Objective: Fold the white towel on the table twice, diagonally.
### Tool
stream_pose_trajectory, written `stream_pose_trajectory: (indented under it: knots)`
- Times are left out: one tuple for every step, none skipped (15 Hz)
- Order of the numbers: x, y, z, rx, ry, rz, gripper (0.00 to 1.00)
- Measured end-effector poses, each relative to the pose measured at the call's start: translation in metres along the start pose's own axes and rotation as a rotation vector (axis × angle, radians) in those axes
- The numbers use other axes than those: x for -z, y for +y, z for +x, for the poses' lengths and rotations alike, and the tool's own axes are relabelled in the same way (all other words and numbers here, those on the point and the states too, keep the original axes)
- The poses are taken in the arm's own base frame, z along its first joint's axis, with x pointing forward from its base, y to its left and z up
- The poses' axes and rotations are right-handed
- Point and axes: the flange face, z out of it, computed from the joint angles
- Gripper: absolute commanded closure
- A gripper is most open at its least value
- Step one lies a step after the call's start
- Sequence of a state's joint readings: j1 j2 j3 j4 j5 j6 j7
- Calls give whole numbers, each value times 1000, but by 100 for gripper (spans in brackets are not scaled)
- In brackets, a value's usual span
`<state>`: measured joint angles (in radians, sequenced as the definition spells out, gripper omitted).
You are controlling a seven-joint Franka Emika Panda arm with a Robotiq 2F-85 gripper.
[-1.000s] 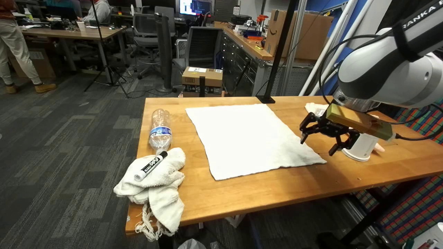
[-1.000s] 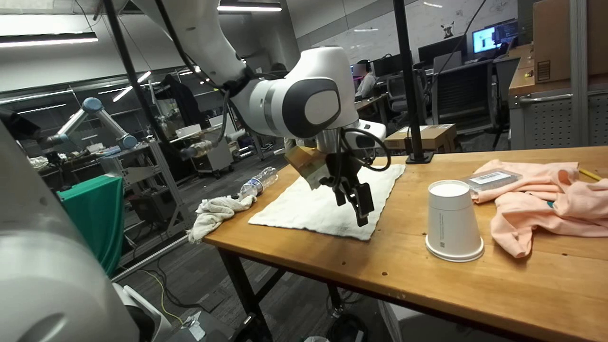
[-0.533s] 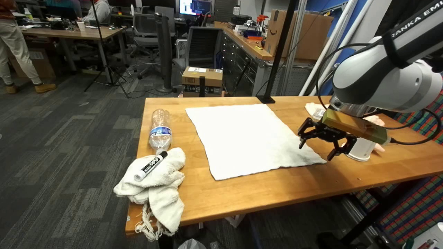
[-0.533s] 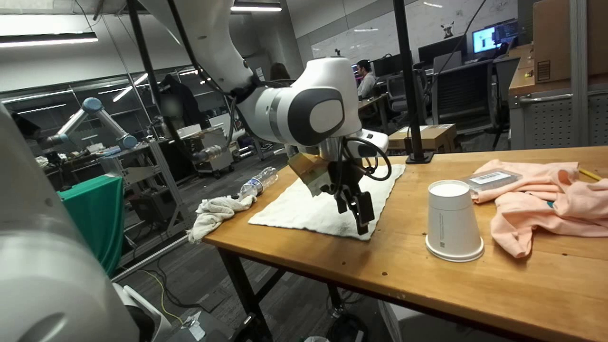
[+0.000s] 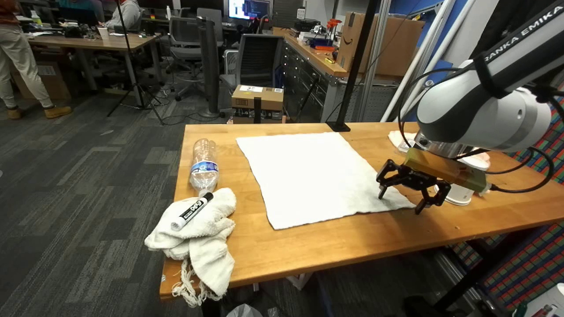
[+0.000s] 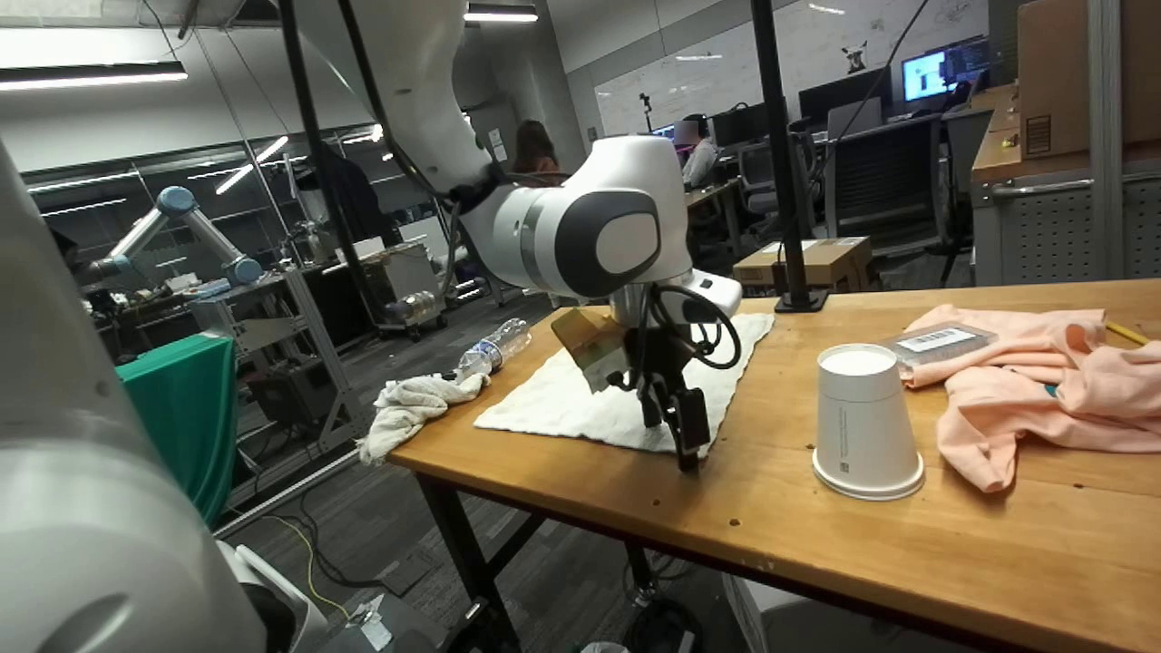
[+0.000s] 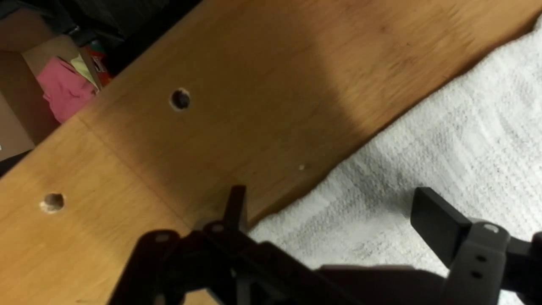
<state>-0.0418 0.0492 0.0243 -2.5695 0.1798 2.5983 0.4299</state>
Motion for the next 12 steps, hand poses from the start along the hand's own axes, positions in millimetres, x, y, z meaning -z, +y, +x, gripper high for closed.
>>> stream_pose_trajectory:
  knots:
    - [-2, 0, 0, -4, -4, -3, 0]
    - [-3, 0, 0, -8, -6, -3, 6]
    - [-3, 0, 1, -13, -6, -3, 26]
    - [-3, 0, 1, -19, -5, -3, 30]
    - [-3, 1, 2, -26, -5, -3, 31]
    - [-3, 1, 2, -31, -5, -3, 37]
    - [-3, 2, 2, -38, -5, -4, 47]
    - [-2, 2, 3, -43, -3, -2, 54]
    - [-1, 1, 4, -46, -1, 0, 61]
    - [0, 0, 5, -47, 2, 1, 70]
    - [1, -1, 6, -47, 4, 3, 77]
    - [2, -1, 6, -47, 5, 4, 85]
